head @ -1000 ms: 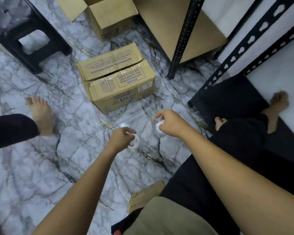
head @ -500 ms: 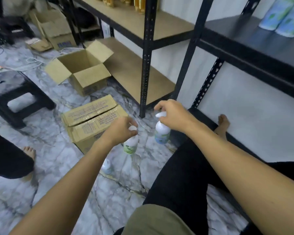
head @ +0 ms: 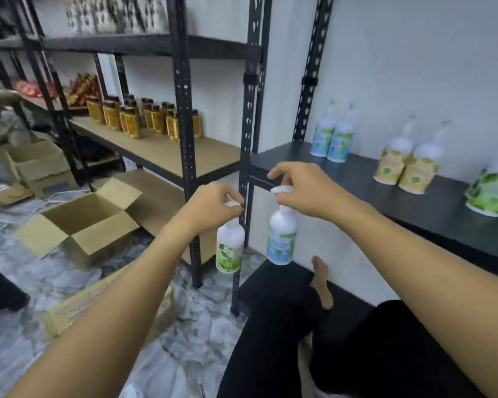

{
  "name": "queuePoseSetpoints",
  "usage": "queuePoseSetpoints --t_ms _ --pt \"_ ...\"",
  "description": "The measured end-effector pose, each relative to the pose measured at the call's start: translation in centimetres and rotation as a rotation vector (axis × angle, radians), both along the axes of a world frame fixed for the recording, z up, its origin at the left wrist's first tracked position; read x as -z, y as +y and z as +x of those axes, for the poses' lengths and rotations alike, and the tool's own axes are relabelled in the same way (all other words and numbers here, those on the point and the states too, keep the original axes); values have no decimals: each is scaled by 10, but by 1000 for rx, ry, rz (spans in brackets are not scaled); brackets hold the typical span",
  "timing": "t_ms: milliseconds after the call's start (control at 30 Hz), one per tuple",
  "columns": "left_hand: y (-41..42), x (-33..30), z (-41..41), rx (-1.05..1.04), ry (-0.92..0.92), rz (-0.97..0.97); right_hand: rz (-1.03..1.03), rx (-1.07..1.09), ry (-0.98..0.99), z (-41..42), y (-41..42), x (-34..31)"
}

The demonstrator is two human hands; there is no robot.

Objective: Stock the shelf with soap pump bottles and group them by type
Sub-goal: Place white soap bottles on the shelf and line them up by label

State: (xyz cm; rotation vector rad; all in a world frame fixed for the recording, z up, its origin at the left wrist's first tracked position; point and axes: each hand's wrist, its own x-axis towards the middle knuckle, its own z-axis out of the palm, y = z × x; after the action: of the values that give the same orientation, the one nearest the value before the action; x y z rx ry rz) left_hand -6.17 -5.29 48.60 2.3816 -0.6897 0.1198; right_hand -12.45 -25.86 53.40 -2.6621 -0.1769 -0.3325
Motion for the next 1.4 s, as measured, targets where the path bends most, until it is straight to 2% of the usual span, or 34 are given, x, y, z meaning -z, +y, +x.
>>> queuePoseSetpoints --t_ms 333,567,933,1400 --pt "-84 -112 5 209 -179 -90 -28 195 -132 -37 -72 -103" --pt "-145 -160 13 331 -187 -158 -49 317 -179 -47 -124 -145" --pt "-204 -182 47 390 -183 -169 -31 341 -168 -2 -180 -153" --pt "-220 -169 133 306 -178 -148 32 264 -122 122 -216 -124"
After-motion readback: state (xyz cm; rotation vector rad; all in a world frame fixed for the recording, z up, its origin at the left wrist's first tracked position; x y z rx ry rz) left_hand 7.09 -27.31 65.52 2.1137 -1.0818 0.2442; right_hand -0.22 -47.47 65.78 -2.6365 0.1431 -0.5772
